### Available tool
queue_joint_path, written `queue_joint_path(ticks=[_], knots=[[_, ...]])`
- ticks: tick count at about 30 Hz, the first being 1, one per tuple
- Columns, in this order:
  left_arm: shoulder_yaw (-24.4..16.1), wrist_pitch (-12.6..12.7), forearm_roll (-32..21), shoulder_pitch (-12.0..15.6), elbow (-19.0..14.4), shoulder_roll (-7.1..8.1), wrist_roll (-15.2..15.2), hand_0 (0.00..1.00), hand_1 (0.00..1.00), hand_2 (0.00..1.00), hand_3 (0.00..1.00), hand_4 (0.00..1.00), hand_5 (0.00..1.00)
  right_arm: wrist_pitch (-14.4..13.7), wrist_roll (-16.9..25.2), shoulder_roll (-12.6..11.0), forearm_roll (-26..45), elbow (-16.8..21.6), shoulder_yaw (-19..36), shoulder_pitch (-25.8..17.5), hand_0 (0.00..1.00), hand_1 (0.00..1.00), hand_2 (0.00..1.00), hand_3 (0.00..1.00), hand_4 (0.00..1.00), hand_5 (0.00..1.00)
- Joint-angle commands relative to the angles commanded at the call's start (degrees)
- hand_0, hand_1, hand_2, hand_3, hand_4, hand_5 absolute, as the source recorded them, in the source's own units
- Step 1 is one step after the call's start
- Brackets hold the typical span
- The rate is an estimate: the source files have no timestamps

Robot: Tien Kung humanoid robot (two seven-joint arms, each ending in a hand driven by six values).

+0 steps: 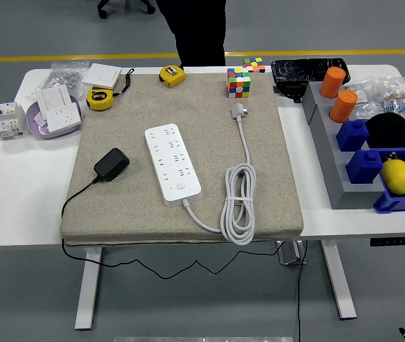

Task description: Pick up the plug,place it near the board,insert it into the board,press the button

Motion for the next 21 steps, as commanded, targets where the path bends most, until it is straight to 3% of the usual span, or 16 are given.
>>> queue_joint_path(ticks=[21], knots=[[0.22, 0.06, 0.29, -0.17, 0.04, 0.0, 0.01, 0.748, 0.787, 0.802, 0.826, 0.998, 0.636, -0.18, -0.01, 0.05, 0.61, 0.0, -0.58, 0.13, 0.998, 0.834, 0.757, 0.822, 0.998, 0.865]])
